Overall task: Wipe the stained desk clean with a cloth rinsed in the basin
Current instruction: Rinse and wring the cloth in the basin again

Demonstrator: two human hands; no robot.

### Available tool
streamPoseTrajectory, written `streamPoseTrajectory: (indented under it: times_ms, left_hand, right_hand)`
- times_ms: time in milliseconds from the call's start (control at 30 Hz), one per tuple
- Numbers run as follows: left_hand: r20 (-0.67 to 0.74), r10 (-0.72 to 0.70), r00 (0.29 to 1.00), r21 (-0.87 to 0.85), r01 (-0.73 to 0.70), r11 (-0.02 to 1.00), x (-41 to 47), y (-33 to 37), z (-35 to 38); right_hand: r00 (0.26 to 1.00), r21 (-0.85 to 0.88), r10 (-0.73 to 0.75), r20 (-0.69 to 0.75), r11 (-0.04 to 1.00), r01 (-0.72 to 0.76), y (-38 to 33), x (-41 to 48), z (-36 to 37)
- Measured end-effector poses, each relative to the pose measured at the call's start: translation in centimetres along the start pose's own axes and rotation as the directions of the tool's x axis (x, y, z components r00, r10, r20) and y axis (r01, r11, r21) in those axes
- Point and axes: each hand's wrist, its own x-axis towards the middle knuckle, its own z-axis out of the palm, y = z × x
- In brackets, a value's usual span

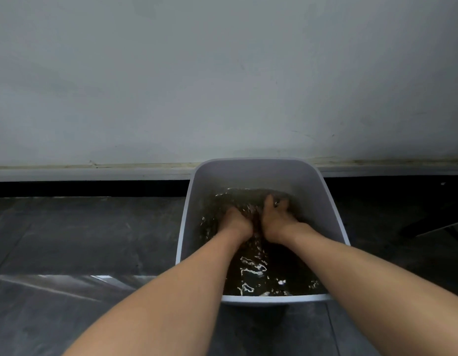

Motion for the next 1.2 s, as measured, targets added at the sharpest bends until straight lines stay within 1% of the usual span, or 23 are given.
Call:
streamPoseTrajectory:
  times_ms: [33, 67, 100, 133, 200, 267, 333, 400, 467, 500, 567, 667, 700, 800, 867, 900, 933, 967, 1000, 1033, 1067, 1133, 1200]
  left_hand:
    - [0.015, 0.014, 1.0, 0.102, -0.015, 0.995, 0.1, -0.2, 0.1]
    - [0.04, -0.012, 0.999, 0.113, 0.008, 0.994, 0.1, -0.2, 0.2]
    - [0.078, -0.065, 0.995, 0.071, 0.06, 0.996, 0.3, -0.2, 0.2]
    - [0.128, -0.126, 0.984, -0.049, 0.134, 0.99, 0.5, -0.1, 0.3]
    - [0.194, -0.203, 0.96, -0.276, 0.252, 0.928, 0.5, 0.2, 0.1]
    - [0.162, -0.224, 0.961, -0.442, 0.274, 0.854, 0.2, 0.4, -0.4]
    - [0.148, -0.239, 0.96, -0.561, 0.281, 0.779, -0.1, 0.6, -1.3]
    - [0.165, -0.251, 0.954, -0.625, 0.298, 0.721, -0.2, 0.8, -1.8]
    - [0.194, -0.242, 0.951, -0.602, 0.31, 0.736, -1.1, 1.2, -2.1]
    - [0.226, -0.213, 0.951, -0.589, 0.307, 0.747, -1.0, 1.2, -1.8]
    - [0.267, -0.114, 0.957, -0.562, 0.251, 0.788, -1.6, 1.6, -1.6]
    - [0.297, -0.101, 0.95, -0.52, 0.25, 0.817, -2.2, 2.0, -1.4]
    - [0.29, -0.099, 0.952, -0.514, 0.242, 0.823, -1.9, 1.8, -1.4]
    - [0.077, -0.127, 0.989, -0.494, 0.149, 0.856, -0.9, 1.2, -1.1]
    - [-0.026, -0.095, 0.995, -0.357, 0.079, 0.931, -0.4, 0.7, -0.6]
    - [-0.057, -0.065, 0.996, -0.214, 0.051, 0.976, -0.6, 0.6, -0.6]
    - [-0.077, -0.041, 0.996, -0.067, 0.036, 0.997, -1.0, 0.5, -0.4]
    - [-0.073, -0.01, 0.997, 0.073, 0.015, 0.997, -1.1, 0.3, -0.2]
    - [-0.041, -0.002, 0.999, 0.164, 0.008, 0.986, -1.0, 0.1, -0.1]
    - [0.004, -0.005, 1.0, 0.187, 0.004, 0.982, -0.8, 0.0, 0.1]
    - [0.053, -0.029, 0.998, 0.137, 0.021, 0.99, -0.8, 0.1, 0.2]
    - [0.149, -0.125, 0.981, -0.089, 0.139, 0.986, -0.9, 0.4, 0.1]
    - [0.172, -0.185, 0.967, -0.32, 0.233, 0.918, -0.5, 0.6, -0.2]
  right_hand:
    - [1.0, 0.014, 0.009, 0.014, 1.0, -0.009, -0.1, 0.2, 0.1]
    - [1.0, 0.057, 0.008, 0.015, 0.998, -0.008, -0.4, 0.1, 0.1]
    - [1.0, 0.128, -0.005, 0.004, 0.992, 0.004, -0.6, 0.1, 0.2]
    - [1.0, 0.21, -0.019, -0.014, 0.978, 0.021, -0.9, -0.1, 0.2]
    - [0.997, 0.366, -0.024, -0.069, 0.929, 0.048, -1.6, -0.6, 0.4]
    - [0.992, 0.465, -0.008, -0.124, 0.883, 0.065, -2.5, -1.6, 0.3]
    - [0.982, 0.463, -0.03, -0.184, 0.879, 0.114, -3.6, -2.5, 0.1]
    - [0.97, 0.414, -0.054, -0.236, 0.898, 0.151, -4.1, -3.1, 0.0]
    - [0.96, 0.396, -0.046, -0.278, 0.904, 0.158, -3.8, -3.2, -0.1]
    - [0.954, 0.404, -0.034, -0.296, 0.901, 0.158, -3.4, -3.0, -0.2]
    - [0.94, 0.412, 0.015, -0.342, 0.901, 0.136, -2.3, -2.3, -0.6]
    - [0.938, 0.359, 0.047, -0.344, 0.93, 0.085, -0.9, -1.3, -0.8]
    - [0.95, 0.34, 0.037, -0.309, 0.937, 0.075, -0.6, -0.9, -0.7]
    - [0.991, 0.245, 0.016, -0.132, 0.969, 0.017, -0.1, -0.6, -0.2]
    - [0.997, 0.133, -0.006, -0.077, 0.991, 0.017, 0.2, -0.3, 0.0]
    - [0.998, 0.073, -0.025, -0.066, 0.997, 0.03, 0.2, -0.2, 0.1]
    - [0.998, 0.031, -0.029, -0.048, 0.999, 0.03, 0.1, -0.3, 0.2]
    - [0.999, 0.021, -0.021, -0.027, 1.0, 0.022, 0.0, -0.1, 0.5]
    - [1.0, 0.043, -0.006, -0.011, 0.999, 0.007, -0.2, -0.1, 0.6]
    - [1.0, 0.096, 0.008, -0.005, 0.995, -0.007, -0.4, 0.0, 0.8]
    - [1.0, 0.171, 0.01, -0.006, 0.985, -0.009, -0.6, 0.0, 0.8]
    - [0.999, 0.329, -0.014, -0.051, 0.944, 0.03, -1.1, -0.2, 0.8]
    - [0.988, 0.435, -0.007, -0.152, 0.898, 0.073, -1.7, -0.8, 0.7]
